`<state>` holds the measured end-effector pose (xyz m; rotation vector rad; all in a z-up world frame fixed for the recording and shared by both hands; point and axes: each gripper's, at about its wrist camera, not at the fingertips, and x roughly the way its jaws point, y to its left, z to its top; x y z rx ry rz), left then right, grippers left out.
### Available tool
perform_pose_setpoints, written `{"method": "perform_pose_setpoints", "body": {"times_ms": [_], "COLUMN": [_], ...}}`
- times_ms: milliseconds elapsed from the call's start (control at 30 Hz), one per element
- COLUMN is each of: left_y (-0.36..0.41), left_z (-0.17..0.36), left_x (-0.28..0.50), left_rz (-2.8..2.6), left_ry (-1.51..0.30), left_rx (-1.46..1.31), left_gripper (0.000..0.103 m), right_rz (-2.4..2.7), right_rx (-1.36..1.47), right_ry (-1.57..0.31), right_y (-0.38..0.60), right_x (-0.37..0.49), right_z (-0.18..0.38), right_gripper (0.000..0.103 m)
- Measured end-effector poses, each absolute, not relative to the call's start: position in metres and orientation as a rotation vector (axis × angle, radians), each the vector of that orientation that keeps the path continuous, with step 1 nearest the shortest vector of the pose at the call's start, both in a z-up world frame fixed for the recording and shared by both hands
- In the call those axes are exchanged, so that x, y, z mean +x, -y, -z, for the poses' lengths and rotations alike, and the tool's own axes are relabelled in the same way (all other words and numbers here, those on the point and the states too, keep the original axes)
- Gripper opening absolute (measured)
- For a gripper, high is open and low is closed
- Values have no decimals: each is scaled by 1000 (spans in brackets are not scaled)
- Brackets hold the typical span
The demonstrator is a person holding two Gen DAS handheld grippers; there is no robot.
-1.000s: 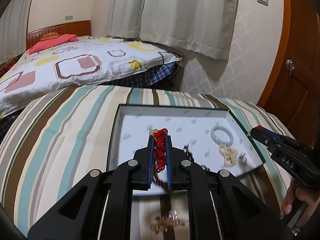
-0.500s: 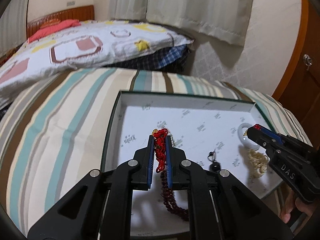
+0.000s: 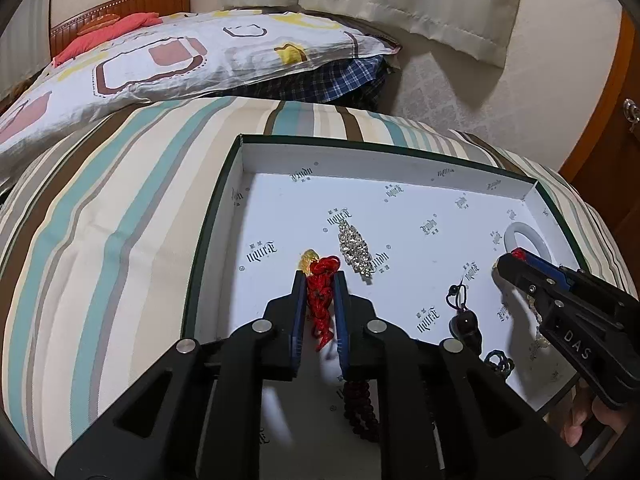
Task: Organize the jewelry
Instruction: 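Carry both red tassel charms into the green box with both tools, then open both tools to release the tassels in the box, then withdraw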
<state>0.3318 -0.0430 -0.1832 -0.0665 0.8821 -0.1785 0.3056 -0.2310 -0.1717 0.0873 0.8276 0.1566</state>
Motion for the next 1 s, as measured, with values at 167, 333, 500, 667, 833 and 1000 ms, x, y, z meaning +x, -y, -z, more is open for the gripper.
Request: {"method": "perform_pose_setpoints", "body": {"times_ms": [167, 333, 500, 667, 833, 1000], "left_y": [45, 50, 47, 43, 36, 30], "left_z": [183, 177, 167, 155, 142, 137], "left_x": [330, 325, 318, 303, 280, 257], "left_rz": [186, 192, 189, 192, 187, 183], "left_ry": [-880, -861, -844, -813, -783, -777], "left_rx": [-62, -48, -69, -81, -89, -104], "left_gripper": [23, 39, 46, 50, 50, 50], "right_rz": [-156, -159, -157, -150, -153, -161], "right_rx": [95, 100, 97, 104, 107, 112], "right_ry": [-818, -790, -748, -722, -711, -710], "right_y": [233, 234, 237, 240, 239, 237], "right_x": [304, 298, 284, 264, 238, 214], "right_z": [170, 159, 143, 132, 128, 127], "right_gripper": [32, 33, 33, 35, 35, 35]}}
